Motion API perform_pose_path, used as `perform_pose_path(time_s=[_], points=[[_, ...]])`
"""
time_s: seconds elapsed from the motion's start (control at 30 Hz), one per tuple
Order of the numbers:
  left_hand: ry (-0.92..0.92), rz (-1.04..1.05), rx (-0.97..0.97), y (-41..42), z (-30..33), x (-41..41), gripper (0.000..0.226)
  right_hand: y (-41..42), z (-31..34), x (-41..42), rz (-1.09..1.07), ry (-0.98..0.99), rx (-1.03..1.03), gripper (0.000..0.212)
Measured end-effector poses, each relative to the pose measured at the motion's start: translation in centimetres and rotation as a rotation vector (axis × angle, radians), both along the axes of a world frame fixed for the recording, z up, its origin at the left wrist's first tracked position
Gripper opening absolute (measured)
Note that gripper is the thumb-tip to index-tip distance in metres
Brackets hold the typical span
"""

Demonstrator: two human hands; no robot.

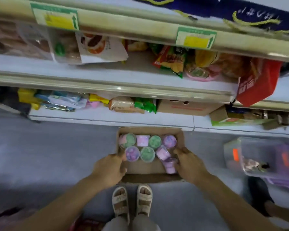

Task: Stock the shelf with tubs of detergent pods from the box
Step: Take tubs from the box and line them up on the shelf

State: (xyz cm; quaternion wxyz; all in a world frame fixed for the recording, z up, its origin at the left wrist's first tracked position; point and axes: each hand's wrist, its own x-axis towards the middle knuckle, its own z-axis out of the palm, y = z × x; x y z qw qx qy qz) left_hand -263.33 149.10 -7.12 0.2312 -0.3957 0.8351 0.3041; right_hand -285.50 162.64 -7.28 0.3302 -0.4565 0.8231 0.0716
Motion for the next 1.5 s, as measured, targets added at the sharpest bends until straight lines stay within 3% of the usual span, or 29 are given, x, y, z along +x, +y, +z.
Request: perform_pose_path(time_s=[0.17, 0.33, 0.7, 0.83, 0.97, 1.17, 1.3, 1.5], points=[[-0.022, 0.055, 0.083, 1.9, -6.2, -0.8, 0.037, 1.8, -6.7, -1.2, -0.078, -0.04, 0.012, 0.03], [-0.076, 0.143, 0.133, 3.6, -13.7, -3.8, 0.031, 2.6, -14.8, -3.9, -0.1, -0.087, 0.034, 0.037], [-0.121, 0.387, 0.254, 6.6, -35.8, -10.8, 0.047, 4.0, -35.1, -10.3, -0.177, -0.18, 0.014, 0.042], [-0.062, 0.593, 0.311, 7.5, -43.7, -12.5, 0.056, 4.4, -42.1, -10.7, -0.245, -0.154, -0.035, 0.049], [-0.018, 0.845, 0.33, 8.4, -50.0, -13.8, 0.036, 4.2, -48.0, -11.1, -0.253, -0.118, -0.068, 0.049], [0.019, 1.223, 0.438, 8.8, -56.2, -14.5, 0.031, 3.4, -52.7, -10.7, -0.253, -0.047, -0.077, 0.041], [0.099, 1.527, 0.476, 8.4, -57.9, -15.0, 0.004, 3.2, -53.7, -10.7, -0.291, -0.027, -0.075, 0.038], [0.178, 1.528, 0.531, 8.3, -57.9, -14.8, 0.01, 2.9, -52.9, -10.2, -0.273, 0.066, -0.047, 0.034]])
